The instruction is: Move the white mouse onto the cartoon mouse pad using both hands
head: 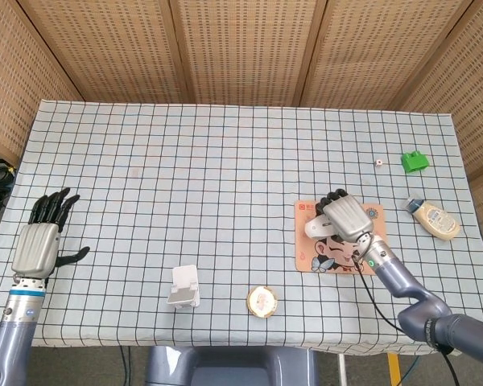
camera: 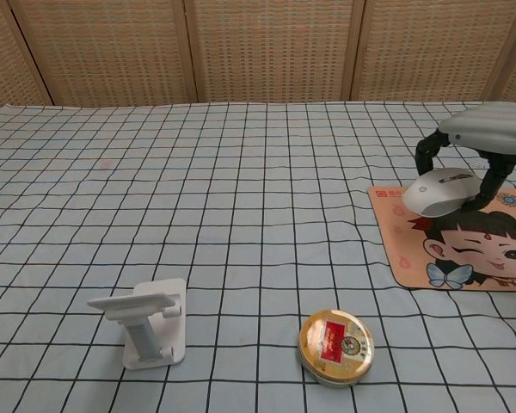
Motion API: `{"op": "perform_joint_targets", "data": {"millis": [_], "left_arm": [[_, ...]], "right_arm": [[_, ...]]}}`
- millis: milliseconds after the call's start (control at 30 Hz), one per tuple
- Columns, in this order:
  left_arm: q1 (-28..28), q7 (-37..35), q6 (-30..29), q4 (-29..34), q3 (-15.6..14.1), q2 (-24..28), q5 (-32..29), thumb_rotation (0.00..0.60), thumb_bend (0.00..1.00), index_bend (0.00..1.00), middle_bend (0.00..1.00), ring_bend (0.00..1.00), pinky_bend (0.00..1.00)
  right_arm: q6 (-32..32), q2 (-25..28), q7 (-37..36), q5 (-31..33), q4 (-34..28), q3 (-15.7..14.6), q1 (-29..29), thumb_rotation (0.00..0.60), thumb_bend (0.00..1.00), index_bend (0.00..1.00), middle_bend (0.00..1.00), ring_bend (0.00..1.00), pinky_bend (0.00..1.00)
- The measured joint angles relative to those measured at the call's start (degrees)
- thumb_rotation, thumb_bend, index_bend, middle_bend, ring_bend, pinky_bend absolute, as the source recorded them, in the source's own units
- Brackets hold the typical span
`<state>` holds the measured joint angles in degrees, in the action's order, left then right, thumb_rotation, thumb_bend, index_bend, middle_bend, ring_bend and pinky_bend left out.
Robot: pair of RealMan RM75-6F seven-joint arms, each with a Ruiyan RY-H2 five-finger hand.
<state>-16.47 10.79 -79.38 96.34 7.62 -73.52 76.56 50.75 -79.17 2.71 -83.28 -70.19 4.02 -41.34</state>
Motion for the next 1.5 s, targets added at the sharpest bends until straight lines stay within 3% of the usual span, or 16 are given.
{"op": "perform_joint_targets", "data": {"millis": [267, 467, 667, 1133, 1500], "left_arm": [[-0.1, 2.2, -0.1, -0.6, -0.1, -1.0, -0.1, 0.600, 0.16, 0.10, 0.00, 0.00, 0.00], [-0.1, 4.0, -0.7, -0.9, 0.0, -1.8, -0.3, 0.600, 0.16, 0.10, 0.00, 0.00, 0.00], [-0.2, 5.0, -0.3, -1.0, -0.2, -2.5, -0.2, 0.600, 0.16, 0.10, 0.00, 0.00, 0.00], [-0.5, 5.3, 0.5, -1.9, -0.2, -3.2, -0.6, 0.600, 0.16, 0.10, 0.00, 0.00, 0.00], [-0.6, 5.3, 0.8, -2.2, 0.0, -3.3, -1.1, 0.600, 0.16, 0.10, 0.00, 0.00, 0.00]], "right_arm": [[-1.0, 2.4, -16.0, -11.5, 4.3, -6.5, -2.3, 0.600, 0.43, 0.68, 0.47, 0.30, 0.29], [4.1, 1.6, -23.6, -19.2, 11.3, -11.3, -3.1, 0.600, 0.44, 0.68, 0.46, 0.30, 0.29], [6.9, -0.2, -26.1, -22.5, 17.8, -13.9, -3.5, 0.600, 0.44, 0.68, 0.47, 0.30, 0.28], [10.8, -4.3, -26.3, -26.3, 28.8, -16.9, -4.3, 0.600, 0.44, 0.69, 0.47, 0.30, 0.28], [10.4, -6.4, -26.6, -27.1, 33.4, -18.8, -5.6, 0.600, 0.44, 0.71, 0.48, 0.30, 0.28]]}}
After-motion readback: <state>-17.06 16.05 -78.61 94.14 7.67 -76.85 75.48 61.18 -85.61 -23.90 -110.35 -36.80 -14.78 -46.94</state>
